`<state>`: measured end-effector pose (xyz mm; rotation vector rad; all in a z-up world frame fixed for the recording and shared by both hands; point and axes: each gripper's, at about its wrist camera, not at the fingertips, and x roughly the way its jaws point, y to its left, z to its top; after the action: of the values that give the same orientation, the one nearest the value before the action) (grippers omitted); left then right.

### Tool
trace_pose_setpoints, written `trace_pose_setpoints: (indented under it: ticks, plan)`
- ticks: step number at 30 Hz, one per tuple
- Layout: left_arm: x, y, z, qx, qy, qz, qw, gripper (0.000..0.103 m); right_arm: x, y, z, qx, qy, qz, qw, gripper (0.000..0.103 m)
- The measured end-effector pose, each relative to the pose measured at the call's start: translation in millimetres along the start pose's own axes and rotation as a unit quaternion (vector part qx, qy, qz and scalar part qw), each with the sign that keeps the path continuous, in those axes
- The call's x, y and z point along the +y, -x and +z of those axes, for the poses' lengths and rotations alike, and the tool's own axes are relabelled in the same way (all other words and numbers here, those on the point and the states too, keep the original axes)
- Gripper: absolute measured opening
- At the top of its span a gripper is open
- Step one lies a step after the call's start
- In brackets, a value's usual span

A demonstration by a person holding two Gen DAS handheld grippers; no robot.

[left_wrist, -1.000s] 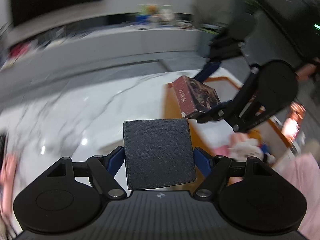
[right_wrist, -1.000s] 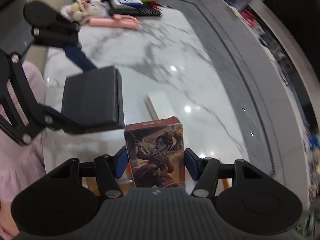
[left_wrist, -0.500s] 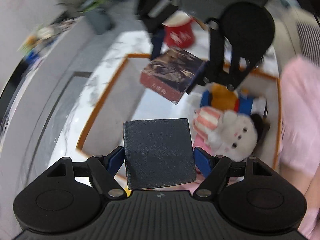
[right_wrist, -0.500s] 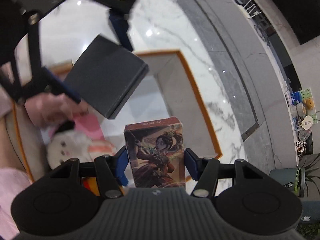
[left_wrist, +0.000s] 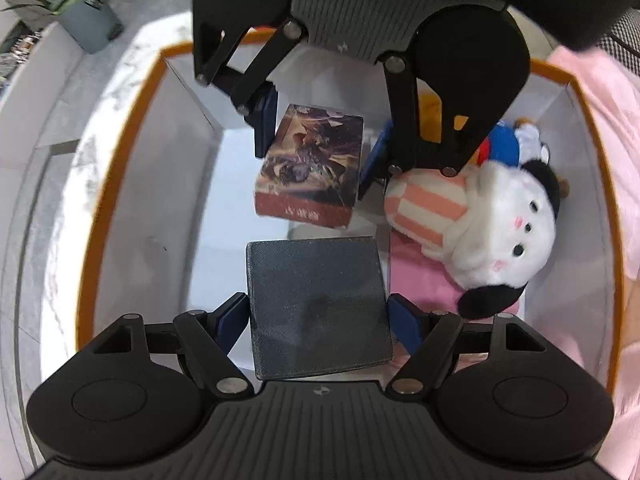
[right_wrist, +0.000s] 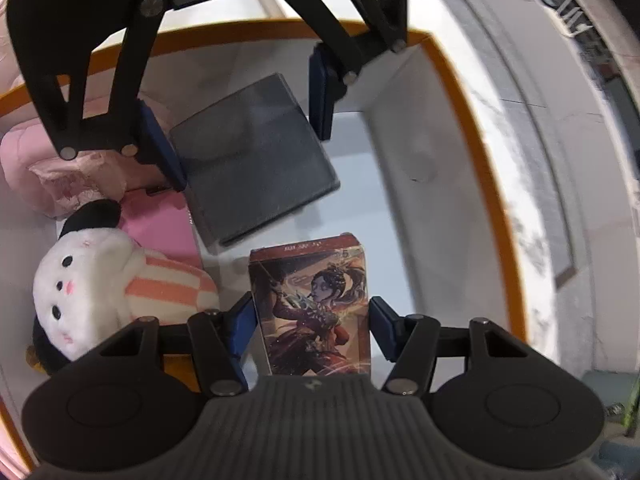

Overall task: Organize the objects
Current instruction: 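Carry the gray box and the card box into the orange box, then lower both boxes onto the box floor and open both grippers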

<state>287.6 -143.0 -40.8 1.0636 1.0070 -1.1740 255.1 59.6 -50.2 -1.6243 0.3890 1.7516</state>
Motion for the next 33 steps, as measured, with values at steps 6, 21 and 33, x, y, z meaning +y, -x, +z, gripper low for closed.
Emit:
trace_pose_setpoints:
  ticks: [6,21,33]
  plan:
    - [3,-24,-4,0.052,-0.020,-0.044,0.9975,0.088,-4,-23,12,0.009,0.028,0.038,0.999,0.061]
    - [-9,-35,-38,0.031,0.012,-0.067,0.9972,0.090,-19,-40,26,0.014,0.045,0.120,0.992,0.062]
    - [-31,-2,-75,-0.033,0.047,-0.036,0.9977,0.090,-41,-30,31,0.016,-0.019,0.120,0.992,0.051]
